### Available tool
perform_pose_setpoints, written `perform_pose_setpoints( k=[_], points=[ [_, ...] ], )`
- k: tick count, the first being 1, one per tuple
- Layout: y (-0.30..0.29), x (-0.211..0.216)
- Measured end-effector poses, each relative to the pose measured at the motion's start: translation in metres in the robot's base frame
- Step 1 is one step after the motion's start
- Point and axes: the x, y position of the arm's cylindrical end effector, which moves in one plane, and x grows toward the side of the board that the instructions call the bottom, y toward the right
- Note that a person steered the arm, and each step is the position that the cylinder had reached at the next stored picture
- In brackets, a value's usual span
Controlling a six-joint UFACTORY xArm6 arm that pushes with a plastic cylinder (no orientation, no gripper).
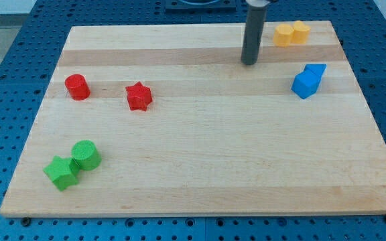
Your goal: Slide the red star to top center
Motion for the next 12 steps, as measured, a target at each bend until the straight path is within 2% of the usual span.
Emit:
perform_pose_setpoints(
  k=[3,5,6,7,8,10,12],
  points=[
    [-0.096,0.089],
    [-0.158,0.135],
    [-0.192,0.136],
    [-0.215,0.118],
    [-0.217,0.100],
    [-0.208,0.067],
    [-0.173,0.018]
  ],
)
